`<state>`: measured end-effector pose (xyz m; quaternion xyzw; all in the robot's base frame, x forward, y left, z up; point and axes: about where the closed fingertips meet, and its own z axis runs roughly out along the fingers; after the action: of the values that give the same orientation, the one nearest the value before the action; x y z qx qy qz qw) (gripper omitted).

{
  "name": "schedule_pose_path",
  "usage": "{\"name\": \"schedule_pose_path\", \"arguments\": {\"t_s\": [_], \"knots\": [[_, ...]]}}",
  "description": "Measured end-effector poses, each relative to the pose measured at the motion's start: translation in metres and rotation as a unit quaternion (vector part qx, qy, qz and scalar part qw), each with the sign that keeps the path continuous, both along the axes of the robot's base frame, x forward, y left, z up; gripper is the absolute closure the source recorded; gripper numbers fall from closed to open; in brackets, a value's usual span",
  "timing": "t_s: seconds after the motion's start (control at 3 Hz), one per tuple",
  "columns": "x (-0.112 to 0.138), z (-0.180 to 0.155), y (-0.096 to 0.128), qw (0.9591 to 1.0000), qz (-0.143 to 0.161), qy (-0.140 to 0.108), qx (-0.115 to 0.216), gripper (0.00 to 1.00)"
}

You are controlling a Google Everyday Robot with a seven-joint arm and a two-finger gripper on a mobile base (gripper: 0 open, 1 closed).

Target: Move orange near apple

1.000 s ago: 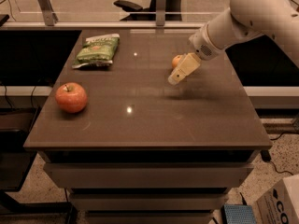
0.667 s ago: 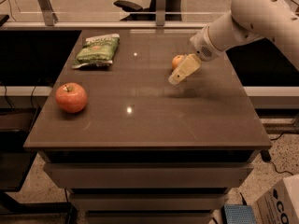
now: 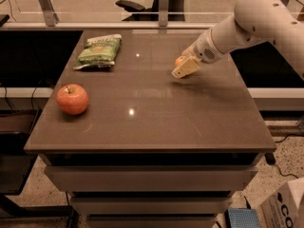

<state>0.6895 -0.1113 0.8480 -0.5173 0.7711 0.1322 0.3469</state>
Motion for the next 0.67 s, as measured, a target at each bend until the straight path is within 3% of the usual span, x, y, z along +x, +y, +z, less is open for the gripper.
{"name": "schedule_pose_path", "arguments": {"t_s": [0.67], "knots": [[0.0056, -0.0014, -0.0013, 0.9999, 0.013, 0.001, 0.007, 0.87]]}}
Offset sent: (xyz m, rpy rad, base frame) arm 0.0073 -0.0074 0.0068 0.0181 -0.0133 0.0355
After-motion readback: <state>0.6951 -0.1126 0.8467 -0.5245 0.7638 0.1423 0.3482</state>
